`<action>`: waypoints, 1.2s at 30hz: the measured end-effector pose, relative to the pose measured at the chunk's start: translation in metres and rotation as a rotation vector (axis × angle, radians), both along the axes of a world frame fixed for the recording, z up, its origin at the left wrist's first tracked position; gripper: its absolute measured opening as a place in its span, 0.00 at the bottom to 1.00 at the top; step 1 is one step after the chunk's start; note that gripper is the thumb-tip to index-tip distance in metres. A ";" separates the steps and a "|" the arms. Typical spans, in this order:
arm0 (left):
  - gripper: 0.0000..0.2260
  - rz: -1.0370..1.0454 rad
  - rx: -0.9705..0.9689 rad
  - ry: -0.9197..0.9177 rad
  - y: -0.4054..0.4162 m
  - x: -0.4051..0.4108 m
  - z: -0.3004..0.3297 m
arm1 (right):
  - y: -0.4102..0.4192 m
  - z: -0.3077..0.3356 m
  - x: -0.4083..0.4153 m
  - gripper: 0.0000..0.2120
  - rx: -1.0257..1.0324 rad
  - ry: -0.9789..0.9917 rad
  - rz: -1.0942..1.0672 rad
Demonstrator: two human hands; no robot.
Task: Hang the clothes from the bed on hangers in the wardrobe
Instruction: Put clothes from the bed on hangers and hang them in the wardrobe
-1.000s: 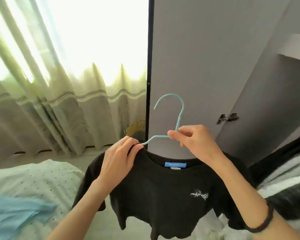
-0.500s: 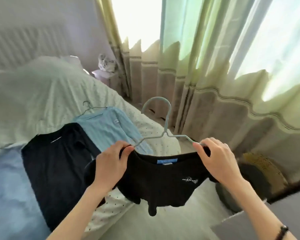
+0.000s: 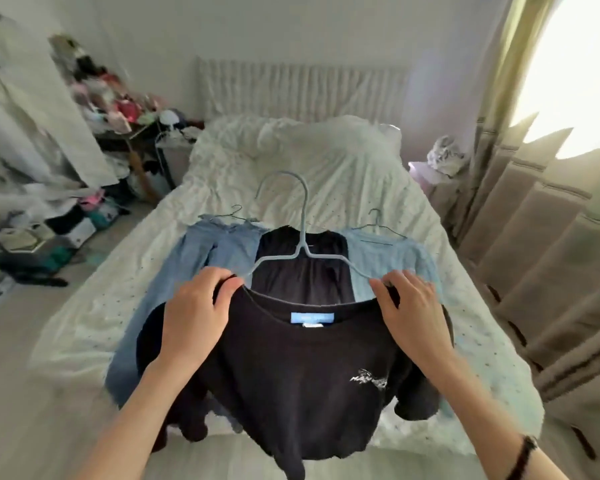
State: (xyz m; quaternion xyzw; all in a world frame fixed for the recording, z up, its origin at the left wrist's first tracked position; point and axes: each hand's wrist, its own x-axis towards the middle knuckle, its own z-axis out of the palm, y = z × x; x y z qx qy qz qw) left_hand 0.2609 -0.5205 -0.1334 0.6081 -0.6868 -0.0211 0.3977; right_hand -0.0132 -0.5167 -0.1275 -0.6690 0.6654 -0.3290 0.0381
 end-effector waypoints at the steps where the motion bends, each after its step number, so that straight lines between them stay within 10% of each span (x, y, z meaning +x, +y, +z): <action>1: 0.13 0.053 -0.013 -0.012 0.000 0.018 0.003 | -0.009 0.002 0.018 0.12 -0.002 -0.019 0.049; 18: 0.15 0.564 -0.180 -0.223 -0.023 0.318 0.025 | -0.122 -0.008 0.344 0.14 0.020 -0.148 0.483; 36: 0.07 0.304 -0.191 -0.301 -0.350 0.424 0.024 | -0.383 -0.027 0.435 0.16 0.070 -0.309 0.198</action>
